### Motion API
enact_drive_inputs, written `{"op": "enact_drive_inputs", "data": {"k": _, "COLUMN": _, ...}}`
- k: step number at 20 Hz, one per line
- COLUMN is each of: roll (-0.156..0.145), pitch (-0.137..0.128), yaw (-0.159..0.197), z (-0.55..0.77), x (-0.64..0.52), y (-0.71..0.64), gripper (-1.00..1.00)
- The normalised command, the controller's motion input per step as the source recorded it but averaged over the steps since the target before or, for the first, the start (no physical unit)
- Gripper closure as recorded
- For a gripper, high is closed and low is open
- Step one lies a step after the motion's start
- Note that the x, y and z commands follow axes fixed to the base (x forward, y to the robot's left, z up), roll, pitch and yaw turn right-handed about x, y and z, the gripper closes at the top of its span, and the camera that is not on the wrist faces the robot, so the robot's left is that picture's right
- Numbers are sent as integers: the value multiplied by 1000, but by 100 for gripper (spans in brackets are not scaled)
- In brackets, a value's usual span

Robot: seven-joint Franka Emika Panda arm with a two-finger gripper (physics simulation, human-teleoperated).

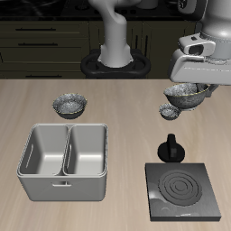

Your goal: Place the medium-sized bowl on the flat stove

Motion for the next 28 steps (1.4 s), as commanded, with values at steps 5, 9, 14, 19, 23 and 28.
{"op": "enact_drive_inputs", "data": {"k": 5, "roll": -18, "pitch": -11, "yaw": 12, "z": 126, "x": 308, "y": 15, "gripper": 100}}
{"op": "enact_drive_inputs", "data": {"k": 9, "roll": -11, "pitch": 33, "yaw": -7, "z": 89, "x": 287, "y": 17, "gripper": 100}}
{"op": "enact_drive_inputs", "data": {"k": 14, "roll": -19, "pitch": 8, "yaw": 2, "z": 34, "x": 218, "y": -51, "gripper": 100}}
{"op": "enact_drive_inputs", "data": {"k": 19, "roll": 6, "pitch": 29, "yaw": 2, "z": -221, "x": 97, "y": 8, "gripper": 100}}
{"op": "enact_drive_inputs", "data": {"k": 23, "roll": 9, "pitch": 70, "yaw": 6, "z": -361, "x": 162, "y": 31, "gripper": 100}}
{"op": "enact_drive_inputs", "data": {"k": 28, "roll": -4, "pitch": 49, "yaw": 26, "z": -396, "x": 194, "y": -2, "gripper": 100}}
